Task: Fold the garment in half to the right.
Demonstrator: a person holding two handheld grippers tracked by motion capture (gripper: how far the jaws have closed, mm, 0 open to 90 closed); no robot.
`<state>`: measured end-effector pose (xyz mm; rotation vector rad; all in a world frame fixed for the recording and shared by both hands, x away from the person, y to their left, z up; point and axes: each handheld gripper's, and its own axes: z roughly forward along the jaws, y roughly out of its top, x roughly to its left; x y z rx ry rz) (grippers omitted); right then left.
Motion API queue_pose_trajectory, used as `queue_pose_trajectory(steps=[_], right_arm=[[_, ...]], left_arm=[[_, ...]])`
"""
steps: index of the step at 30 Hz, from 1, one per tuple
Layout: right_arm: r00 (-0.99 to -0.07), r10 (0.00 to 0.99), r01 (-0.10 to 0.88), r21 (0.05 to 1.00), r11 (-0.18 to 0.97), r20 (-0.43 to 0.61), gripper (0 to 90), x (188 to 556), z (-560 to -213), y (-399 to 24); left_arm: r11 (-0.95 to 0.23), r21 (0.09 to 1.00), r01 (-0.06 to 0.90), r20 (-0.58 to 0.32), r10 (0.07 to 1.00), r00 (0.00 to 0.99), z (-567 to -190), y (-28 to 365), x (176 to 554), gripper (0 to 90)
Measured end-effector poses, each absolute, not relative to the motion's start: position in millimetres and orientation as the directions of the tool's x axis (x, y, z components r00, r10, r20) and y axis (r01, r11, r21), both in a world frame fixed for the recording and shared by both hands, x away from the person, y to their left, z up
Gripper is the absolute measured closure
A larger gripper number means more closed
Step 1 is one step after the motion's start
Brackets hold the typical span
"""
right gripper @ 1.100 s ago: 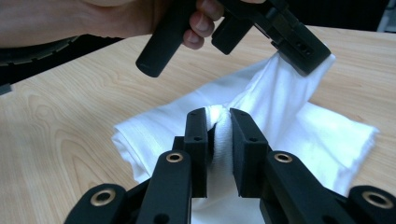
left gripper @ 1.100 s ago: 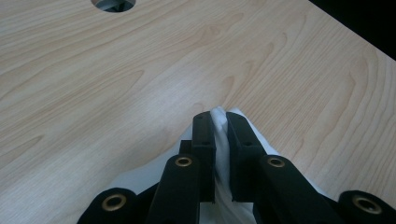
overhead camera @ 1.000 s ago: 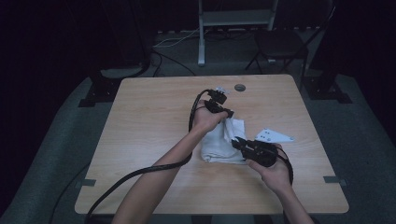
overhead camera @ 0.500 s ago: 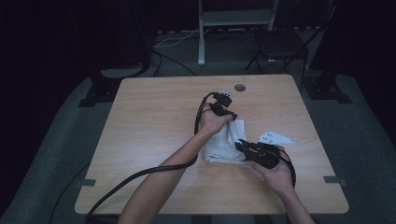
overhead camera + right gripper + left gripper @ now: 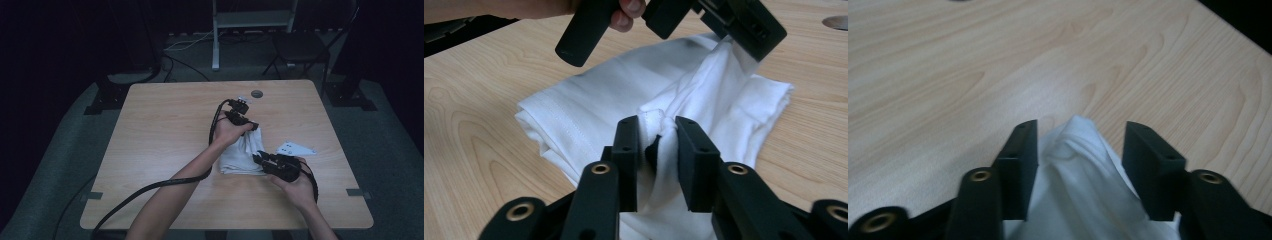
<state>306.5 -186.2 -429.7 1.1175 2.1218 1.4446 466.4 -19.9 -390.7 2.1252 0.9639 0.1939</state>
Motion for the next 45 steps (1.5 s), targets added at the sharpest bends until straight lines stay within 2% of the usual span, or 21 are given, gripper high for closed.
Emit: queue_pose_trajectory(steps=[5, 14, 17, 25, 34, 45], right_arm=[[-0.624, 0.768, 0.42, 0.891, 0.172, 0.146, 69.1, 304.5, -430.6, -192.1], [-0.586, 0.799, 0.432, 0.887, 0.164, 0.138, 56.8, 300.7, -430.3, -209.8], [-0.585, 0.799, 0.428, 0.89, 0.158, 0.14, 50.8, 300.0, -427.6, -215.5], [-0.572, 0.806, 0.431, 0.893, 0.133, 0.156, 42.6, 305.6, -417.7, -218.3], [-0.564, 0.812, 0.454, 0.878, 0.153, 0.15, 41.1, 315.8, -419.7, -206.4], [-0.554, 0.821, 0.471, 0.865, 0.172, 0.138, 39.6, 323.4, -425.5, -195.1]], left_arm=[[-0.413, 0.719, 0.559, -0.146, 0.697, 0.702, -386.1, -16.2, 466.6, 31.2], [-0.418, 0.738, 0.529, -0.112, 0.699, 0.707, -377.5, 0.7, 460.5, 31.2], [-0.424, 0.742, 0.52, -0.09, 0.705, 0.704, -376.9, 11.9, 456.6, 31.2], [-0.439, 0.739, 0.512, -0.078, 0.699, 0.711, -381.7, 45.3, 435.0, 31.2], [-0.453, 0.749, 0.483, -0.056, 0.683, 0.728, -389.4, 70.5, 401.2, 31.2], [-0.465, 0.724, 0.509, -0.061, 0.692, 0.719, -410.6, 72.7, 381.9, 31.1]])
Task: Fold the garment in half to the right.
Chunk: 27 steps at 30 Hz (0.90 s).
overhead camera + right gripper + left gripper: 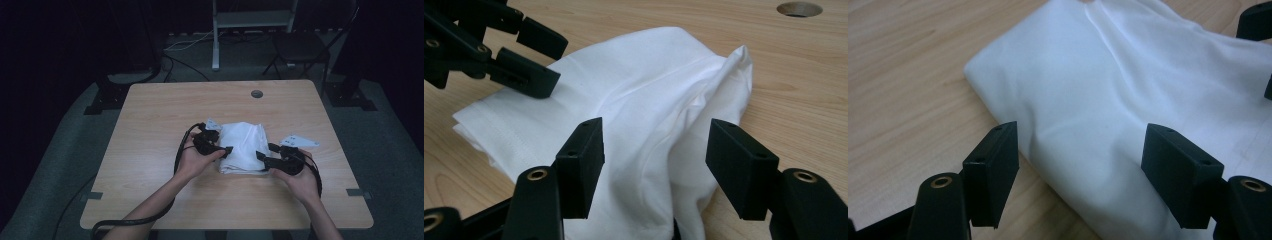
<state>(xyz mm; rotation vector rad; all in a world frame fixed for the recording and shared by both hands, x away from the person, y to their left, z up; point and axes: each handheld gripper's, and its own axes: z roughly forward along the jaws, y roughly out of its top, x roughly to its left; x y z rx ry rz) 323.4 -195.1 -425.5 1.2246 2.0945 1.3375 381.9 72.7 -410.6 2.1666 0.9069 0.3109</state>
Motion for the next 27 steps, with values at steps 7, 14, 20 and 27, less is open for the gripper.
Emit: queue_pose_trajectory(steps=[7, 14, 20, 27], right_arm=[[-0.551, 0.823, 0.482, 0.858, 0.18, 0.136, 39.2, 324.2, -427.4, -194.3], [-0.538, 0.831, 0.502, 0.846, 0.178, 0.144, 37.7, 326.4, -429.5, -193.1], [-0.513, 0.847, 0.534, 0.825, 0.186, 0.141, 40.0, 331.4, -431.7, -184.7], [-0.542, 0.828, 0.57, 0.787, 0.237, 0.144, 58.0, 328.0, -438.0, -176.7]], left_arm=[[-0.525, 0.698, 0.486, 0.037, 0.705, 0.708, -419.7, 73.9, 370.0, 31.2], [-0.515, 0.703, 0.491, 0.048, 0.723, 0.689, -424.5, 84.4, 359.7, 31.2], [-0.516, 0.711, 0.479, 0.056, 0.72, 0.692, -423.3, 89.5, 356.0, 31.2], [-0.474, 0.716, 0.513, 0.001, 0.735, 0.678, -429.4, 101.9, 353.5, 31.2]])
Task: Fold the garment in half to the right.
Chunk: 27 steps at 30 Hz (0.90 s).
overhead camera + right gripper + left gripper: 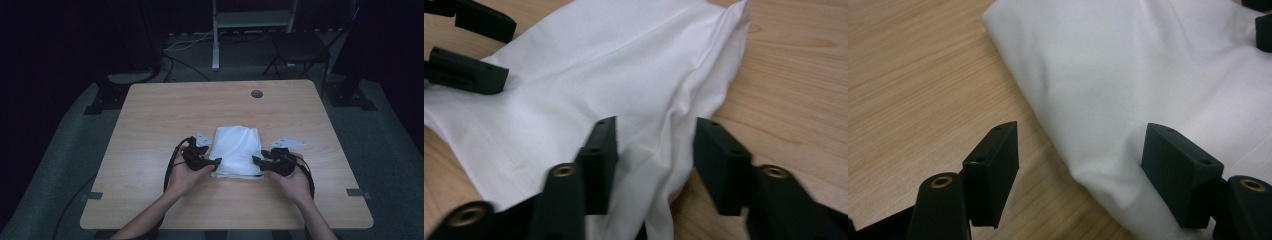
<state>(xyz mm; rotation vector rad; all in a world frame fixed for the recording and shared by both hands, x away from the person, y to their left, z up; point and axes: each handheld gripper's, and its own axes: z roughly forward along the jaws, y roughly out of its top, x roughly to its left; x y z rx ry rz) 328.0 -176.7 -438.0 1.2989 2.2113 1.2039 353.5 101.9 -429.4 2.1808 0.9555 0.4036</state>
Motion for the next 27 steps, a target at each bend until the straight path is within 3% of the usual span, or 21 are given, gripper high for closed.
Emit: queue_pose_trajectory(steps=[2, 6, 9, 14, 17, 27], right_arm=[[-0.544, 0.826, 0.577, 0.78, 0.242, 0.146, 57.3, 328.1, -438.1, -175.3], [-0.529, 0.831, 0.56, 0.806, 0.19, 0.172, 45.1, 328.8, -431.2, -179.8], [-0.508, 0.842, 0.528, 0.838, 0.138, 0.182, 45.1, 330.7, -419.0, -183.4], [-0.561, 0.812, 0.526, 0.827, 0.2, 0.161, 44.0, 330.9, -420.9, -168.8], [-0.572, 0.803, 0.533, 0.82, 0.21, 0.166, 43.1, 329.4, -427.5, -162.2], [-0.582, 0.796, 0.543, 0.809, 0.225, 0.169, 41.0, 330.0, -435.2, -156.7]], left_arm=[[-0.471, 0.711, 0.522, -0.008, 0.737, 0.676, -428.5, 104.1, 353.6, 31.2], [-0.449, 0.752, 0.483, -0.02, 0.717, 0.697, -415.9, 102.6, 356.7, 31.1], [-0.419, 0.804, 0.422, -0.02, 0.69, 0.723, -403.3, 94.4, 367.0, 31.1], [-0.339, 0.849, 0.405, -0.125, 0.616, 0.778, -398.2, 75.2, 395.4, 31.1], [-0.307, 0.84, 0.448, -0.207, 0.582, 0.786, -403.7, 66.0, 409.2, 31.1], [-0.393, 0.766, 0.509, -0.187, 0.622, 0.761, -421.4, 62.1, 421.8, 31.1]])
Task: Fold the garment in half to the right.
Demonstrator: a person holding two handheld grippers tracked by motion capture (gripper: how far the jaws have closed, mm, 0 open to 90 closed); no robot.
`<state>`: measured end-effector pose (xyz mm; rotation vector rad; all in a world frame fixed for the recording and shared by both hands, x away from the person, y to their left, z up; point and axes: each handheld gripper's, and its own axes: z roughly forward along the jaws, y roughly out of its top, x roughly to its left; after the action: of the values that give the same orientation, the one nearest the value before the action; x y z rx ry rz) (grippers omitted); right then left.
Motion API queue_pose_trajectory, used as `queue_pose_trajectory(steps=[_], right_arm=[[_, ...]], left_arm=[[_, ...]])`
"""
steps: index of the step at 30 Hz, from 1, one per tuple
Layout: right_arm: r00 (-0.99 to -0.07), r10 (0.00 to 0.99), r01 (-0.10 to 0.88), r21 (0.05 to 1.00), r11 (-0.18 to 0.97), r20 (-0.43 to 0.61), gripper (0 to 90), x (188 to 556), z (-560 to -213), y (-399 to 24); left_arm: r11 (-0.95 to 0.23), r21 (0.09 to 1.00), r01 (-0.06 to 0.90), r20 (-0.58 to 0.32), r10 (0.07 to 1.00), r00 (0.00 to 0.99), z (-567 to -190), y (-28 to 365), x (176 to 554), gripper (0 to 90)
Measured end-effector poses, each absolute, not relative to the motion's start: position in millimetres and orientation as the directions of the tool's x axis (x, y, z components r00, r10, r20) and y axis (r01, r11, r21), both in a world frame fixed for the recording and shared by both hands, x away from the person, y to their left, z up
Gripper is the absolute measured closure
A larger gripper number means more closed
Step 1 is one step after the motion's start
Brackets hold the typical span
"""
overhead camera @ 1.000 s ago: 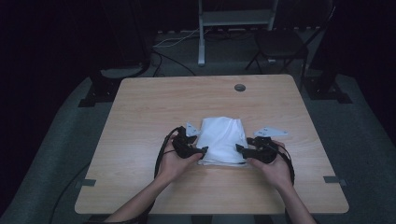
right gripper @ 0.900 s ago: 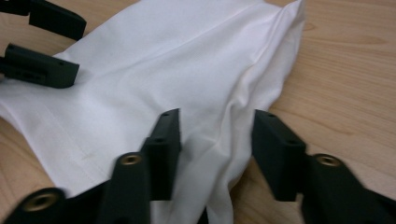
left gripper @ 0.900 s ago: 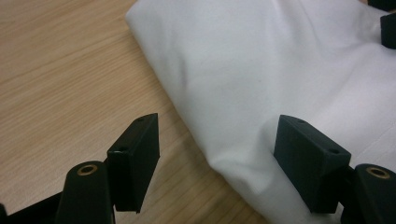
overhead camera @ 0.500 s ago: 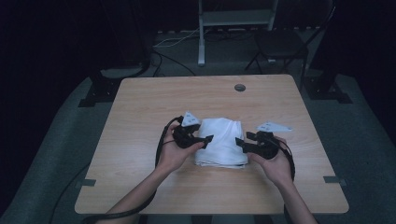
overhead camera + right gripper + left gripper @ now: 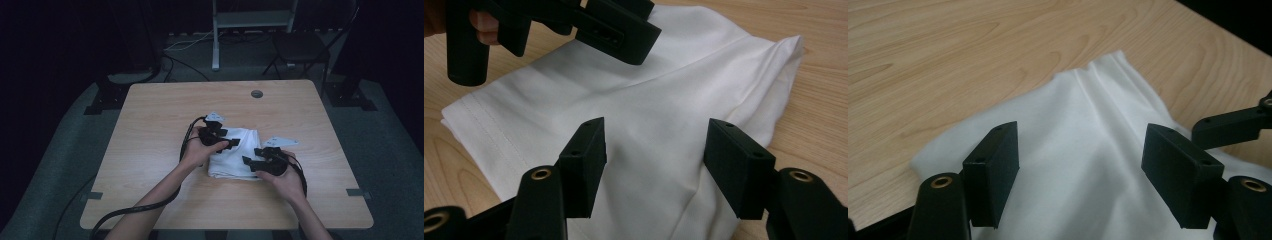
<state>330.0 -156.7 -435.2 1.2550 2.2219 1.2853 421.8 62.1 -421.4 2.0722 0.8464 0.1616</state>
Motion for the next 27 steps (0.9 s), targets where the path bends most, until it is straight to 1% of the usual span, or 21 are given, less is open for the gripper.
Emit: queue_pose_trajectory(steps=[2, 9, 14, 18, 22, 24, 27], right_arm=[[-0.581, 0.795, 0.551, 0.802, 0.23, 0.171, 40.8, 330.3, -437.7, -156.6], [-0.581, 0.795, 0.559, 0.795, 0.235, 0.174, 39.9, 328.7, -443.1, -151.1], [-0.6, 0.782, 0.556, 0.791, 0.255, 0.169, 39.1, 332.0, -443.6, -135.6], [-0.606, 0.776, 0.546, 0.801, 0.246, 0.175, 37.8, 336.7, -442.1, -123.1], [-0.613, 0.773, 0.524, 0.818, 0.238, 0.167, 36.5, 335.9, -435.2, -120.2], [-0.608, 0.775, 0.525, 0.819, 0.231, 0.171, 36.6, 335.7, -433.0, -122.3], [-0.601, 0.776, 0.53, 0.823, 0.206, 0.192, 38.7, 336.6, -433.3, -122.1]], left_arm=[[-0.429, 0.751, 0.501, -0.15, 0.628, 0.764, -424.1, 62.7, 421.6, 31.1], [-0.469, 0.721, 0.511, -0.098, 0.66, 0.745, -429.2, 71.8, 421.3, 31.2], [-0.457, 0.708, 0.538, -0.097, 0.692, 0.715, -429.7, 88.5, 424.3, 31.2], [-0.452, 0.697, 0.557, -0.087, 0.717, 0.692, -428.5, 108.4, 425.2, 31.2], [-0.434, 0.693, 0.575, -0.079, 0.747, 0.66, -427.7, 140.5, 425.9, 31.1], [-0.417, 0.694, 0.588, -0.084, 0.763, 0.641, -427.1, 157.0, 425.6, 31.1], [-0.391, 0.716, 0.578, -0.091, 0.769, 0.633, -422.8, 168.3, 418.8, 30.1]])
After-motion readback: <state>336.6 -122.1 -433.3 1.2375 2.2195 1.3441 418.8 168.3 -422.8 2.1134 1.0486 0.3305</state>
